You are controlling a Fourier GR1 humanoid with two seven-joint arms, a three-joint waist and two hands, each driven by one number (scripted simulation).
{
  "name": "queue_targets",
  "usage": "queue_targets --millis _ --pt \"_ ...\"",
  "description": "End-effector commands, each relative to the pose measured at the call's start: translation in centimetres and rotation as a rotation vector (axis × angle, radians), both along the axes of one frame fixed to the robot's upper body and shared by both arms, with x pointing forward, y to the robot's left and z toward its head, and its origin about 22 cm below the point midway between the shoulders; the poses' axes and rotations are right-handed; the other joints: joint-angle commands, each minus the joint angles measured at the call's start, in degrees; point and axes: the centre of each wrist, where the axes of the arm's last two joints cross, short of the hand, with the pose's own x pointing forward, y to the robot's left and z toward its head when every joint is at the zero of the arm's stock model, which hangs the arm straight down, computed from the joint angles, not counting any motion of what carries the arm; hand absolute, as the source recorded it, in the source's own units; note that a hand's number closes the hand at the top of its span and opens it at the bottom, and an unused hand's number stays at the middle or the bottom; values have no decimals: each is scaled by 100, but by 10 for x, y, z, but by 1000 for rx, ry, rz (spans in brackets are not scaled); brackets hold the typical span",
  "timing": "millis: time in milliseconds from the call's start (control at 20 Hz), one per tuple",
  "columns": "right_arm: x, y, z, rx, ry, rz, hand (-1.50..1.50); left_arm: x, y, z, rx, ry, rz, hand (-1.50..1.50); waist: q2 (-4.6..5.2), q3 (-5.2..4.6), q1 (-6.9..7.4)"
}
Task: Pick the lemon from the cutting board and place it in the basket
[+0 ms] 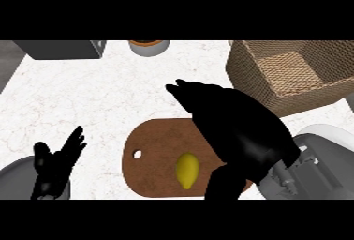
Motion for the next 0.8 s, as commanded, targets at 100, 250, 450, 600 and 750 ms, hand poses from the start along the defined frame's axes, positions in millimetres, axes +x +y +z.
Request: queue_targets --millis 100,250,450,600,750 --pt "-19 6 -26 -66 38 -150 -150 -5 1 -17 7 119 6 0 78 -31 7" --pt "-23 20 -47 -80 28 -146 -150 -20 1 -19 -10 124 -7 0 77 -31 101" --pt "-13 16 -68 -163 50 -170 -150 -15 -3 -17 11 115 4 0 87 -30 89" --pt "-11 10 -84 -175 78 -163 -150 -5 12 -3 0 120 9 0 94 -26 84" --pt "-12 25 -87 -140 73 -176 -150 -23 -7 -21 -12 129 -12 0 94 -30 136"
